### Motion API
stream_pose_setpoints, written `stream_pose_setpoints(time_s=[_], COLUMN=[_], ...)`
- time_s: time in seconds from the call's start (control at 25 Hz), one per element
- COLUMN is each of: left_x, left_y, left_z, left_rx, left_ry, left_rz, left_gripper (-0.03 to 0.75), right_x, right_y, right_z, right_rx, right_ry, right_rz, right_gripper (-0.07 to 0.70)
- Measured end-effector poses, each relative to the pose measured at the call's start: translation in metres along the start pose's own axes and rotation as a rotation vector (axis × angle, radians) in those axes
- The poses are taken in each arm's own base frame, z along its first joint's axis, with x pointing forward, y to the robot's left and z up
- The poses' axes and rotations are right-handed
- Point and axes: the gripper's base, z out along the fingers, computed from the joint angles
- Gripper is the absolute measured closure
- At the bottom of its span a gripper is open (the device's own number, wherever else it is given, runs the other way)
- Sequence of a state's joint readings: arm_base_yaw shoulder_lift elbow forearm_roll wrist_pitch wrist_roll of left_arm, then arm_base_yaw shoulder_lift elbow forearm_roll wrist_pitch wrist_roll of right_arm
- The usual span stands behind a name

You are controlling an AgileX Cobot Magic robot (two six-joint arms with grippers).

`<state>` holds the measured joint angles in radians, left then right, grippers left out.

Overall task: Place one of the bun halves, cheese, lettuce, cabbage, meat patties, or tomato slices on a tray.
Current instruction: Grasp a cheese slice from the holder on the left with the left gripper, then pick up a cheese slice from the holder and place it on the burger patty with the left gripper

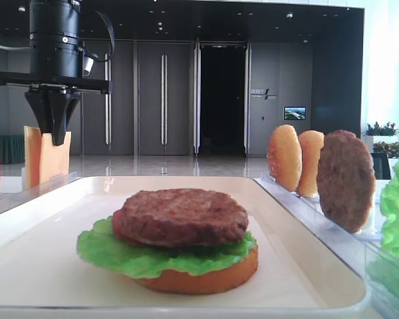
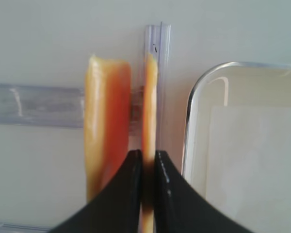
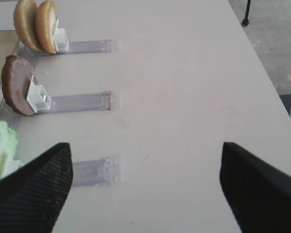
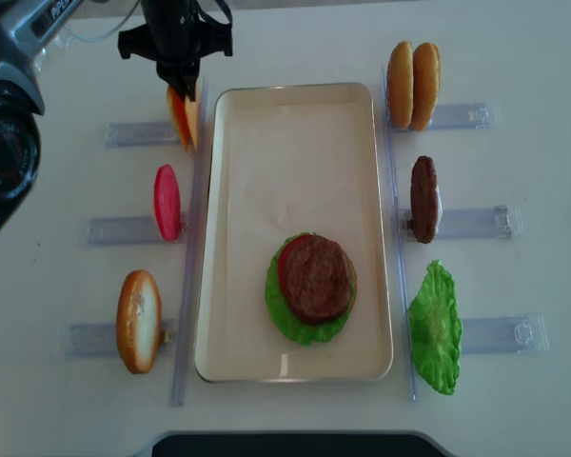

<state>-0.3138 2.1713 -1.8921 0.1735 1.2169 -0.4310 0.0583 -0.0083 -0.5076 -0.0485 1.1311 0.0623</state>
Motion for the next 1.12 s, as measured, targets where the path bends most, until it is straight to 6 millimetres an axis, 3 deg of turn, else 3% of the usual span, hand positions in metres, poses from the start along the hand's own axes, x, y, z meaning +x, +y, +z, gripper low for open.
stream_pose_setpoints(time_s=[0.24, 0.4, 0.6, 0.88, 1.12], left_x=[-0.001, -0.007, -0.012, -0.004, 0.002], left_y=[-0.001, -0.004, -0.003, 0.011, 0.017], left_z=[-0.002, -0.015, -0.05, -0.11, -0.133], left_rx=[0.014, 0.058, 0.117, 0.161, 0.176], left_ry=[-0.001, -0.03, -0.109, -0.221, -0.267], left_rz=[-0.004, -0.021, -0.03, -0.032, -0.013], left_gripper=[0.683, 0.683, 0.683, 0.683, 0.683], right_x=[0.0, 0.0, 0.0, 0.0, 0.0], right_y=[0.0, 0.0, 0.0, 0.0, 0.0], right_z=[0.0, 0.0, 0.0, 0.0, 0.0], right_rx=[0.0, 0.0, 0.0, 0.0, 0.0], right_ry=[0.0, 0.0, 0.0, 0.0, 0.0], right_rz=[0.0, 0.0, 0.0, 0.0, 0.0], right_gripper=[0.045, 0.045, 0.045, 0.045, 0.045])
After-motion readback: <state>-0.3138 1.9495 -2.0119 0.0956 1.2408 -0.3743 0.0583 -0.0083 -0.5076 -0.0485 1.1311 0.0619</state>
